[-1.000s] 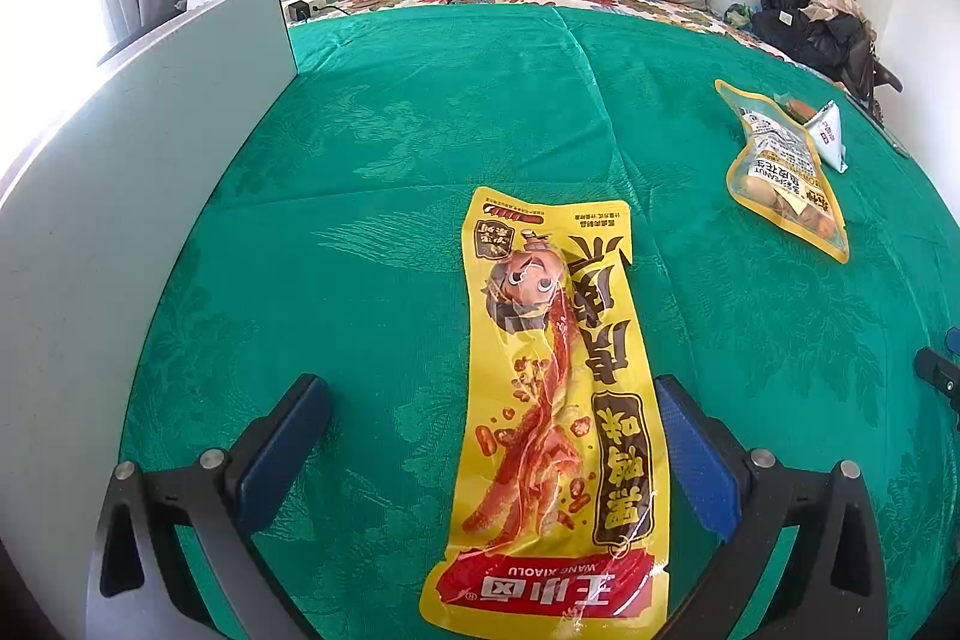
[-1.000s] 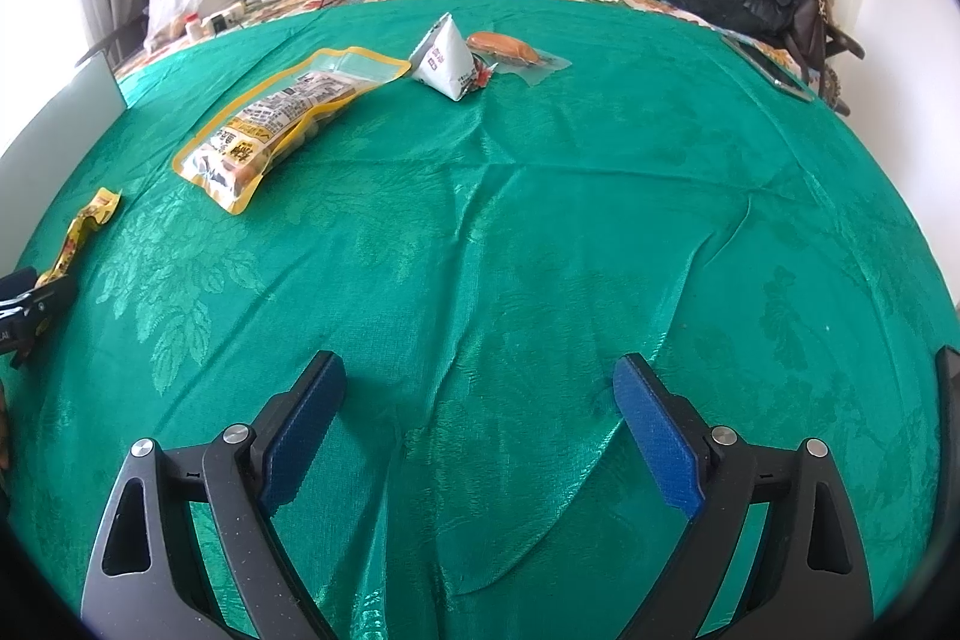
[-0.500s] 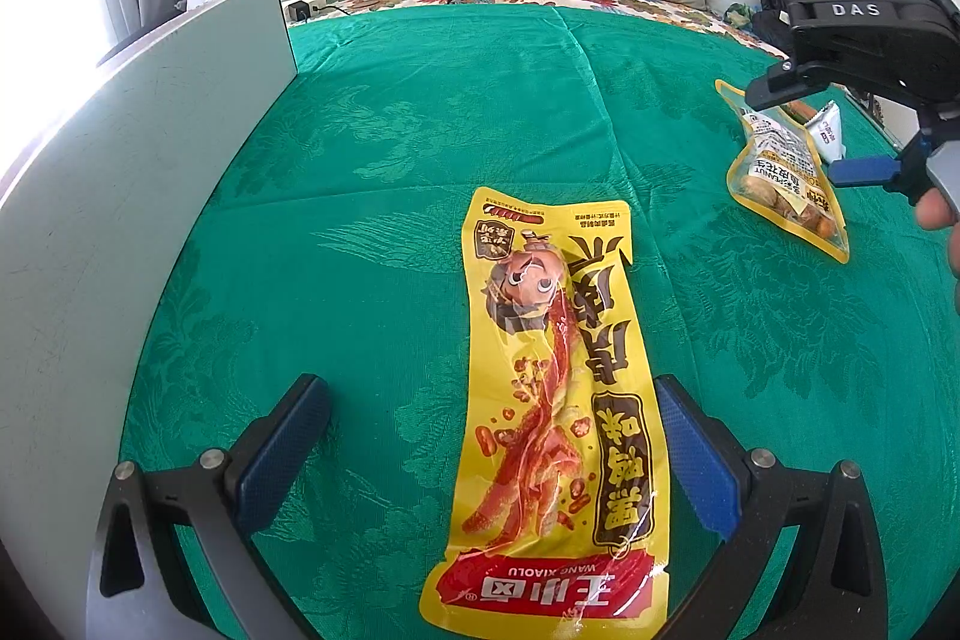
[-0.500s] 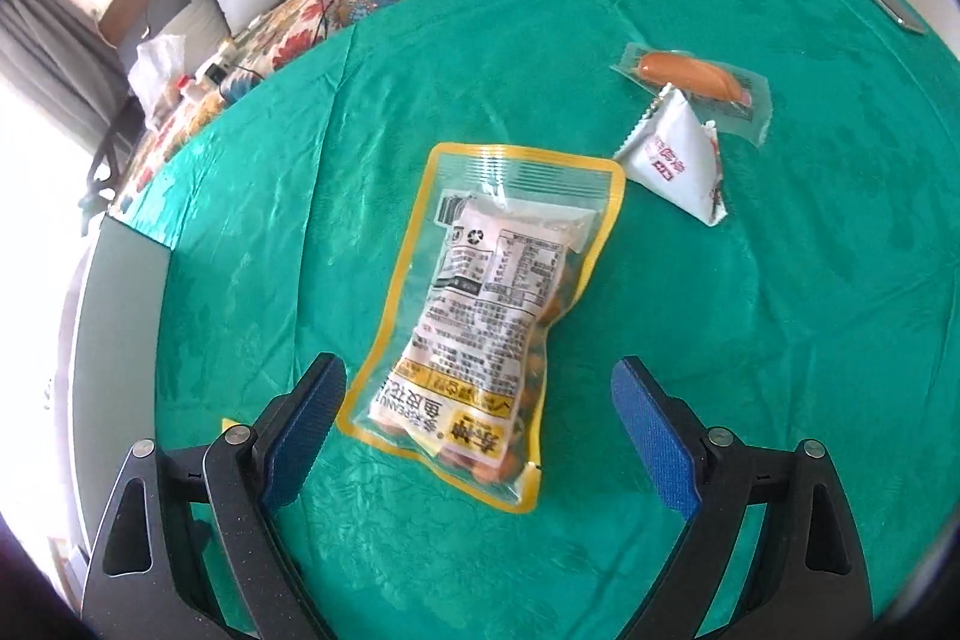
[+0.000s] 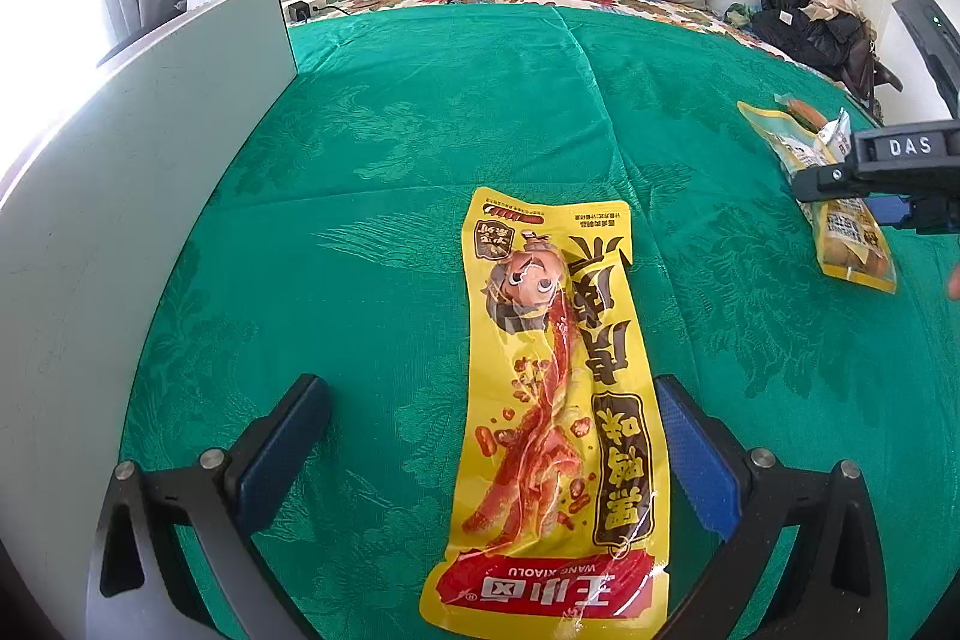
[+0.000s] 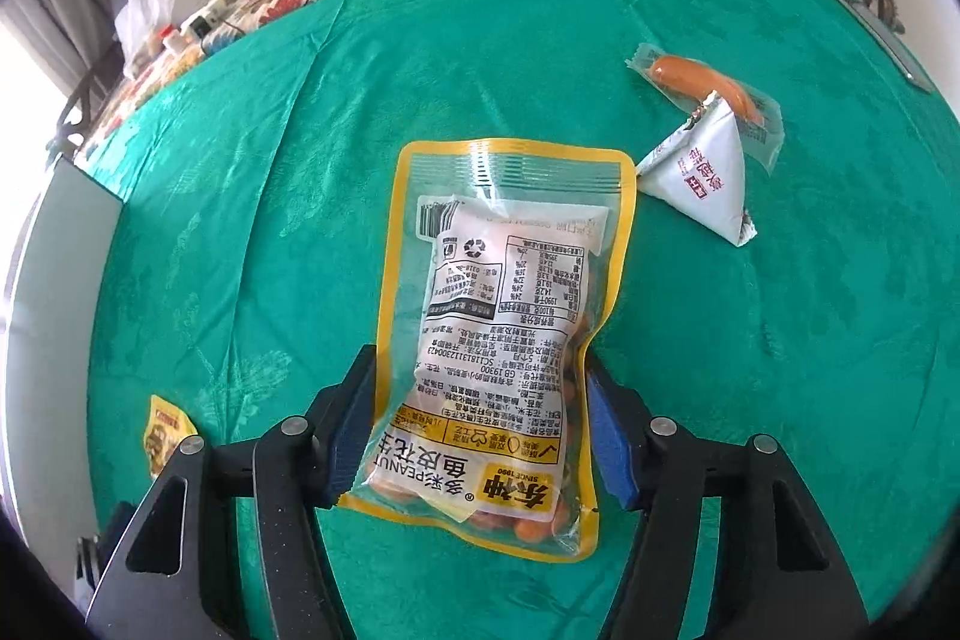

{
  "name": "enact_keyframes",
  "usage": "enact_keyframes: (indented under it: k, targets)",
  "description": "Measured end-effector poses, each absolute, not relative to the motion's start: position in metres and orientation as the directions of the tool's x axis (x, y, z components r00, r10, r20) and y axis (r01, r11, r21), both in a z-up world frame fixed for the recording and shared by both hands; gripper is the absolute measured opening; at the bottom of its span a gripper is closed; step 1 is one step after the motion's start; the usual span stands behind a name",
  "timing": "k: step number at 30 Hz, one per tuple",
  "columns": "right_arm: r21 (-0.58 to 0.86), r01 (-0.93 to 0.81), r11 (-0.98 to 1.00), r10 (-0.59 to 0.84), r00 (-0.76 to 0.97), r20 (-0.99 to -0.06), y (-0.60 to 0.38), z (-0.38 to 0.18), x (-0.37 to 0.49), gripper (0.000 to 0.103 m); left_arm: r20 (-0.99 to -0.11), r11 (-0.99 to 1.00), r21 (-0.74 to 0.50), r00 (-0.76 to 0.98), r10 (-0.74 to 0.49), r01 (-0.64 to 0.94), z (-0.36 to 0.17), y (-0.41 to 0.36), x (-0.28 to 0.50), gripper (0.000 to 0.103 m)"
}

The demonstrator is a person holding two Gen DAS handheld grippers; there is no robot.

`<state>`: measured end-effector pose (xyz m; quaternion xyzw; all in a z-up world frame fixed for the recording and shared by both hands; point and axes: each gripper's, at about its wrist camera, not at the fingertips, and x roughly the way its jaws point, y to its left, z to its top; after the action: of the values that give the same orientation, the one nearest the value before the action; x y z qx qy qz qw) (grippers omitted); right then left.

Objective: Organize snacks
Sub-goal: 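Grip the peanut bag with the right tool while the left tool holds the strip pack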

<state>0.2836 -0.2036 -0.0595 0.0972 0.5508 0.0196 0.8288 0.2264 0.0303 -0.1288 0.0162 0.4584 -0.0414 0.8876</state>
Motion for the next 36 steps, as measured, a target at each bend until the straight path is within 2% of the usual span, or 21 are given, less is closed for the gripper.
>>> enact_keyframes:
  k: [6,11,14,15,17,20,36]
  targets:
    - [0.113,-0.092,0.989,0.140,0.395,-0.908,-0.222,-0.056,0.205,0.066,-0.815,0.996,-0.009,0.576,-0.059,0.089,-0.129,0.030,0.226,0.103]
    - [0.113,-0.106,0.988,0.152,0.510,-0.846,-0.236,-0.059,0.142,0.068,-0.815,0.996,-0.009,0.576,-0.059,0.089,-0.129,0.030,0.226,0.103]
    - [0.077,-0.099,0.992,0.118,0.527,-0.842,-0.230,-0.070,0.143,0.079,-0.815,0.996,-0.009,0.576,-0.058,0.089,-0.129,0.031,0.227,0.103]
    - [0.027,-0.114,0.993,0.086,0.551,-0.830,-0.224,-0.072,0.141,0.080,-0.815,0.996,-0.009,0.576,-0.059,0.089,-0.129,0.031,0.226,0.103]
    - [-0.057,-0.135,0.989,0.037,0.607,-0.794,-0.211,-0.076,0.141,0.089,-0.815,0.996,-0.009,0.576,-0.059,0.089,-0.129,0.031,0.227,0.103]
    - [0.009,-0.112,0.994,0.074,0.589,-0.805,-0.223,-0.077,0.144,0.094,-0.815,0.996,-0.009,0.576,-0.059,0.089,-0.129,0.031,0.227,0.103]
    - [-0.003,-0.103,0.995,0.059,0.590,-0.805,-0.224,-0.077,0.144,0.094,-0.815,0.996,-0.009,0.576,-0.059,0.089,-0.129,0.030,0.226,0.103]
